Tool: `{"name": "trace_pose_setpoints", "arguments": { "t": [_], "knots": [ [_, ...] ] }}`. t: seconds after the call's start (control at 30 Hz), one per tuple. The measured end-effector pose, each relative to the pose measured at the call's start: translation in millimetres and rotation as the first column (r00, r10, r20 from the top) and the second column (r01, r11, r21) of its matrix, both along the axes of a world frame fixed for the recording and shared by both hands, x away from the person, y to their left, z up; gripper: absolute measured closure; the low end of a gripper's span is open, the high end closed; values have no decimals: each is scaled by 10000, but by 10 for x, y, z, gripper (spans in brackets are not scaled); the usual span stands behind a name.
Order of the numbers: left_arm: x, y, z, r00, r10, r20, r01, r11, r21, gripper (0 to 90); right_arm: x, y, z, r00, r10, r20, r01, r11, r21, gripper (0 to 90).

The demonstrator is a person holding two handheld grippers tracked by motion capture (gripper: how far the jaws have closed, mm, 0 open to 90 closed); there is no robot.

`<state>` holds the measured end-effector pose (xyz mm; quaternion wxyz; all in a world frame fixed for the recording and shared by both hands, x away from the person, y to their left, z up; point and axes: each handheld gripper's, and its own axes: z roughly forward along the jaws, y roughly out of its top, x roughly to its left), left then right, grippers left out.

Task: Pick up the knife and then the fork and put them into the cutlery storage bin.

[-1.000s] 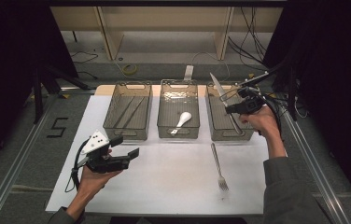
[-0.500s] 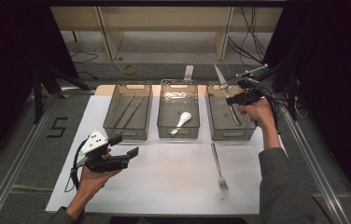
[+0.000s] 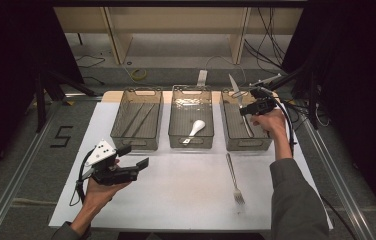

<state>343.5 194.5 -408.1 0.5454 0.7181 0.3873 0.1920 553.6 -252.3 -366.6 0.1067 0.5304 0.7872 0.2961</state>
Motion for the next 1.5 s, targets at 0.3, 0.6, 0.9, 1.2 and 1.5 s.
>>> {"name": "trace_pose_setpoints", "arguments": {
  "t": [0.3, 0.6, 0.9, 1.2, 1.5],
  "knots": [
    [-4, -1, 2, 10000, -17, 38, 17, 10000, 50, 196, -7, -28, -130, 9997, -191, -144, 193, 9997, 116, 812],
    [0, -4, -1, 10000, 19, 11, -19, 10000, 98, 197, -2, -63, -264, 9976, -573, -380, 585, 9978, 324, 812],
    [1, -1, 0, 10000, 35, 10, -35, 9999, 110, 196, 3, -58, -354, 9954, -776, -566, 799, 9961, 386, 810],
    [0, -4, 0, 10000, 63, 3, -63, 10000, 40, 196, 21, -66, -385, 9896, -1268, -678, 1289, 9913, 278, 766],
    [-1, -11, 1, 10000, 41, -2, -41, 10000, 86, 196, -50, -3, -245, 9975, -669, -241, 686, 9943, 814, 626]
  ]
}}
